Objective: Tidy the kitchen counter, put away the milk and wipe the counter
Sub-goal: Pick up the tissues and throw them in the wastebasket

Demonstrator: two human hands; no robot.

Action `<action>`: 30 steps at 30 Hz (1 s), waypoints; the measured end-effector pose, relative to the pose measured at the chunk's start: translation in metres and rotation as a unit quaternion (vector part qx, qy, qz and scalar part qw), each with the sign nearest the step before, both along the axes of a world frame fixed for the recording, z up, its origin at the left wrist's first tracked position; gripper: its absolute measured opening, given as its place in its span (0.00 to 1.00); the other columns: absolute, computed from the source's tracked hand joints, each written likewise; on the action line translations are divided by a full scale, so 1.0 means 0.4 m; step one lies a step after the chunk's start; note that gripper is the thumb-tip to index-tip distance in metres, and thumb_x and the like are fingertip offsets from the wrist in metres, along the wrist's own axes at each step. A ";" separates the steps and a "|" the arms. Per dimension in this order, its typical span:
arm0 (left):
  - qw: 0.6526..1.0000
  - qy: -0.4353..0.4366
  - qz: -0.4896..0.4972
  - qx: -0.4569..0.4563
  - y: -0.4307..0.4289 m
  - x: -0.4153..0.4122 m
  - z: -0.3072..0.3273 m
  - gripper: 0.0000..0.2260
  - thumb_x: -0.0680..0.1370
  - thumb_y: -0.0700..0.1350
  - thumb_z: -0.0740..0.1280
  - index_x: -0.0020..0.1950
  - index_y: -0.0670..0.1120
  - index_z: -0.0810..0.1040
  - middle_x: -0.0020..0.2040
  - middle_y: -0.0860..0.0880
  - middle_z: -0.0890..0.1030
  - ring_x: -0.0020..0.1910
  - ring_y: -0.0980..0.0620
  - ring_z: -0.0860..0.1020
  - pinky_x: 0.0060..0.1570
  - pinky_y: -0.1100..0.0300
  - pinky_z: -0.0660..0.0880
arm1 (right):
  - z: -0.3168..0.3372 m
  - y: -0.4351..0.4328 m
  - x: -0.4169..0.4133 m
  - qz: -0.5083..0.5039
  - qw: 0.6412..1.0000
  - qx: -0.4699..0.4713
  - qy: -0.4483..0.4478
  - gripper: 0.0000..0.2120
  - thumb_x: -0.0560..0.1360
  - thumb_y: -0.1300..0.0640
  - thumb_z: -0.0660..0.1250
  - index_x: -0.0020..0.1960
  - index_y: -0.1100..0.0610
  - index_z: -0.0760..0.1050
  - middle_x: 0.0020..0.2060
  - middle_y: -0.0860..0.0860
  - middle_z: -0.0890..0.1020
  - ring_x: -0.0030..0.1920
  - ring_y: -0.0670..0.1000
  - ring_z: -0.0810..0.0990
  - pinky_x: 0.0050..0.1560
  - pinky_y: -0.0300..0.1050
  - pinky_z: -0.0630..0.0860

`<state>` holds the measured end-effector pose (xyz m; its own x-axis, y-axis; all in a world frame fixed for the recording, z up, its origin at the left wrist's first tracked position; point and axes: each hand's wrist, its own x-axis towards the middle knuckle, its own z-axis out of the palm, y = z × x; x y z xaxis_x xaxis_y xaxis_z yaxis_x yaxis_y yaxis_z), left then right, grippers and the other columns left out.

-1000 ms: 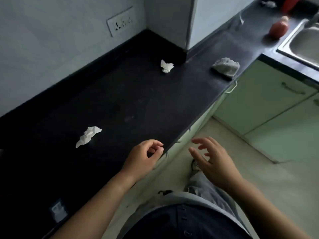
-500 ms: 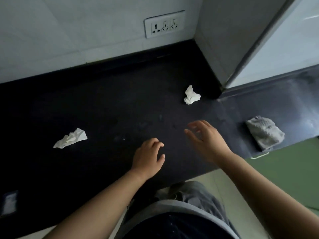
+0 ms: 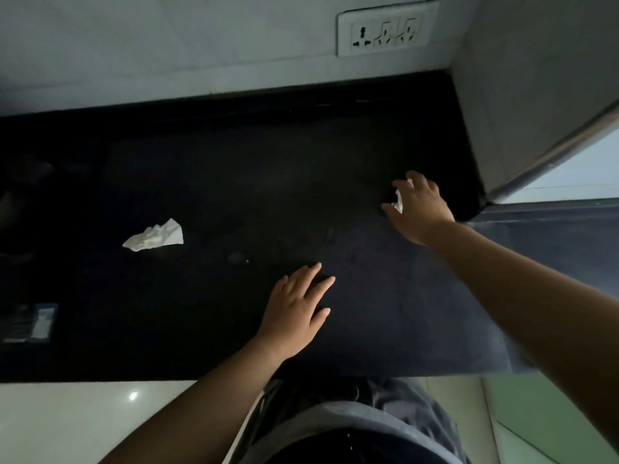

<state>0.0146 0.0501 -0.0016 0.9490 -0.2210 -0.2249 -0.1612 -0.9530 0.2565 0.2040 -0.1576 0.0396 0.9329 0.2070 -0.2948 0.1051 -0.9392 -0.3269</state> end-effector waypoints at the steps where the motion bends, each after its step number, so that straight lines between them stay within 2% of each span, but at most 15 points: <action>1: 1.000 -0.002 0.002 0.001 -0.001 -0.001 -0.002 0.23 0.75 0.55 0.56 0.69 0.52 0.66 0.72 0.47 0.67 0.69 0.46 0.68 0.63 0.46 0.68 | -0.008 0.000 -0.003 0.001 1.000 -0.002 0.010 0.26 0.76 0.47 0.61 0.71 0.56 0.62 0.73 0.56 0.58 0.71 0.60 0.57 0.68 0.59 0.63; 5: 1.000 -0.005 0.007 0.004 -0.003 -0.004 -0.006 0.23 0.76 0.55 0.56 0.70 0.53 0.66 0.73 0.47 0.66 0.70 0.46 0.67 0.64 0.46 0.66 | -0.022 0.005 -0.086 0.054 0.998 -0.014 0.010 0.24 0.76 0.47 0.61 0.69 0.54 0.64 0.71 0.53 0.62 0.70 0.57 0.60 0.64 0.57 0.65; 9: 1.000 -0.010 0.007 0.011 -0.003 -0.006 -0.007 0.23 0.76 0.55 0.56 0.70 0.54 0.65 0.73 0.48 0.66 0.70 0.47 0.66 0.65 0.47 0.66 | -0.033 0.009 -0.202 0.132 0.991 -0.012 -0.002 0.23 0.77 0.47 0.59 0.71 0.49 0.63 0.71 0.49 0.61 0.71 0.54 0.57 0.65 0.55 0.61; 12: 1.000 -0.015 0.003 0.017 -0.002 -0.007 -0.009 0.23 0.76 0.55 0.56 0.70 0.54 0.64 0.73 0.48 0.65 0.71 0.47 0.65 0.66 0.47 0.65 | -0.037 0.004 -0.216 0.102 0.995 -0.003 -0.006 0.24 0.77 0.48 0.60 0.71 0.48 0.62 0.73 0.49 0.58 0.72 0.54 0.55 0.66 0.56 0.61; 15: 1.000 -0.015 0.004 0.014 -0.002 -0.008 -0.008 0.23 0.76 0.55 0.56 0.70 0.54 0.64 0.73 0.47 0.65 0.70 0.47 0.65 0.65 0.47 0.65 | -0.039 0.003 -0.215 0.070 0.998 0.003 0.004 0.23 0.78 0.49 0.59 0.71 0.49 0.62 0.72 0.50 0.59 0.70 0.55 0.58 0.65 0.54 0.64; 21: 0.999 -0.004 -0.005 -0.033 0.011 -0.004 -0.003 0.23 0.77 0.53 0.59 0.72 0.53 0.63 0.76 0.49 0.59 0.74 0.48 0.58 0.71 0.48 0.58 | -0.044 0.020 -0.263 0.066 0.996 0.060 0.002 0.17 0.76 0.56 0.64 0.64 0.51 0.72 0.63 0.52 0.68 0.63 0.54 0.67 0.52 0.50 0.76; 25: 0.996 -0.044 -0.002 -0.073 0.058 -0.006 0.011 0.20 0.74 0.50 0.65 0.66 0.50 0.72 0.69 0.48 0.70 0.68 0.47 0.68 0.64 0.47 0.69 | -0.019 0.075 -0.271 0.041 0.991 0.117 -0.044 0.12 0.74 0.58 0.67 0.58 0.54 0.77 0.56 0.55 0.73 0.56 0.58 0.74 0.46 0.49 0.76; 28: 0.993 -0.062 0.035 -0.089 0.131 -0.026 0.023 0.20 0.74 0.51 0.65 0.66 0.50 0.72 0.68 0.48 0.72 0.67 0.47 0.69 0.64 0.47 0.69 | 0.013 0.149 -0.274 0.039 0.986 0.150 -0.066 0.13 0.74 0.58 0.68 0.58 0.54 0.78 0.56 0.55 0.73 0.53 0.58 0.76 0.46 0.45 0.73; 30: 0.992 -0.066 0.062 -0.089 0.202 -0.044 0.031 0.20 0.75 0.51 0.64 0.66 0.50 0.71 0.67 0.48 0.72 0.67 0.47 0.69 0.64 0.47 0.68 | 0.034 0.219 -0.276 0.042 0.983 0.169 -0.065 0.14 0.74 0.57 0.67 0.60 0.54 0.77 0.58 0.53 0.73 0.53 0.56 0.76 0.48 0.46 0.74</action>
<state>-0.0030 0.1308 0.0106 0.9900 -0.1253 -0.0645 -0.0886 -0.9091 0.4070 0.0937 -0.0701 0.0532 0.9338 0.3497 -0.0757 0.2382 -0.7655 -0.5977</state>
